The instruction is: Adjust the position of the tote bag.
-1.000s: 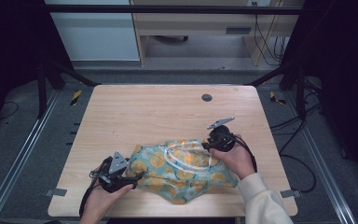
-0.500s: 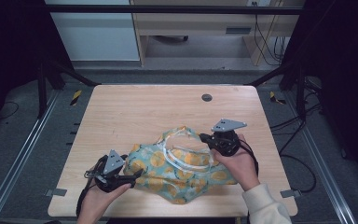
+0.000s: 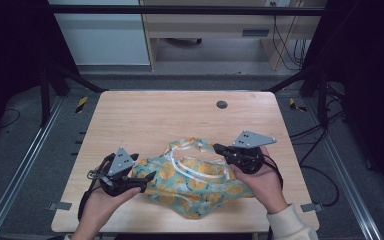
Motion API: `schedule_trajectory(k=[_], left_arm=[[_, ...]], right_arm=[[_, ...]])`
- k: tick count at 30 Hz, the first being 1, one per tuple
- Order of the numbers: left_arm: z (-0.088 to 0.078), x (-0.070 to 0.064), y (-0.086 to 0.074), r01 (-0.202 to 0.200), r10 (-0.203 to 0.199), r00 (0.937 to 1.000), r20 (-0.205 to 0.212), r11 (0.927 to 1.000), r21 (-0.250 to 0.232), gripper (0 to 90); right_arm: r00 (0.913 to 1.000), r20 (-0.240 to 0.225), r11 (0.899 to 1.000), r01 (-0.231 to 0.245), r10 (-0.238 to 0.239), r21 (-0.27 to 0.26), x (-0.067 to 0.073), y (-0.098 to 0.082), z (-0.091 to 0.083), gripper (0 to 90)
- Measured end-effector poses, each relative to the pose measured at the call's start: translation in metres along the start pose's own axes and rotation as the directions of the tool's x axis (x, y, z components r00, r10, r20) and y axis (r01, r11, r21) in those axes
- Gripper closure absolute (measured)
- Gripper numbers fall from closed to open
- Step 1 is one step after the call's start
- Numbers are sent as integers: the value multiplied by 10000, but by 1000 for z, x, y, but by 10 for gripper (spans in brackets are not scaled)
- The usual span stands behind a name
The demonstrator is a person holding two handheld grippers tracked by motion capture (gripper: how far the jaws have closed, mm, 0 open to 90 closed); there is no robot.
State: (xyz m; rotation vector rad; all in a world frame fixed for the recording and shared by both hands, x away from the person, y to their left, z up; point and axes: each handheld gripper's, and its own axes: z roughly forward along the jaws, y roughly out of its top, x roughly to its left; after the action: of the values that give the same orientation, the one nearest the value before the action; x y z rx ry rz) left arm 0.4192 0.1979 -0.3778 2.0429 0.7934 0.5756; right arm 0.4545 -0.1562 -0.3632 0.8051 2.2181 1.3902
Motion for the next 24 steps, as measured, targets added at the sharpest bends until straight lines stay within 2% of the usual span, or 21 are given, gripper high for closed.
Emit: schedule_trajectory(k=[3,5,9,12,14,15,17,20,21,23,24], left_arm=[[6,3,12,-84,83,9999,101,9999,121,225],[20,8,20,-31,21,9997,253,9993,364,254],[54,17,33,147,-219,9968,764,9955,937,252],[74,20,38,197,-280,9971,710,9931,1156,250],[84,23,41,314,-376,9975,604,9944,1013,250],[89,24,42,259,-323,9975,622,9946,1004,257],[99,24,43,46,-158,9955,933,9929,1190,263],[110,23,42,-279,57,9922,1248,9839,1764,266],[112,23,41,-306,75,9927,1203,9809,1920,290],[112,22,40,-346,131,9945,1044,9778,2067,499],[110,22,40,-326,129,9953,961,9780,2061,542]], right_arm=[[10000,-17,10000,68,-68,19,1,0,1,900],[9999,-40,9999,114,-114,9,3,0,2,900],[9999,-33,9999,145,-145,-17,4,2,3,900],[9999,-50,9998,160,-161,-106,3,4,3,900],[9998,-84,9997,193,-194,-142,4,5,3,900],[9997,-104,9997,200,-202,-166,4,5,2,900],[9997,-134,9994,215,-218,-268,4,7,1,900],[9997,-137,9988,210,-216,-453,5,9,-2,900],[9997,-136,9986,189,-196,-502,4,10,-3,900],[9996,-115,9983,239,-245,-532,4,12,-6,900],[9996,-123,9983,243,-250,-537,4,12,-7,900]])
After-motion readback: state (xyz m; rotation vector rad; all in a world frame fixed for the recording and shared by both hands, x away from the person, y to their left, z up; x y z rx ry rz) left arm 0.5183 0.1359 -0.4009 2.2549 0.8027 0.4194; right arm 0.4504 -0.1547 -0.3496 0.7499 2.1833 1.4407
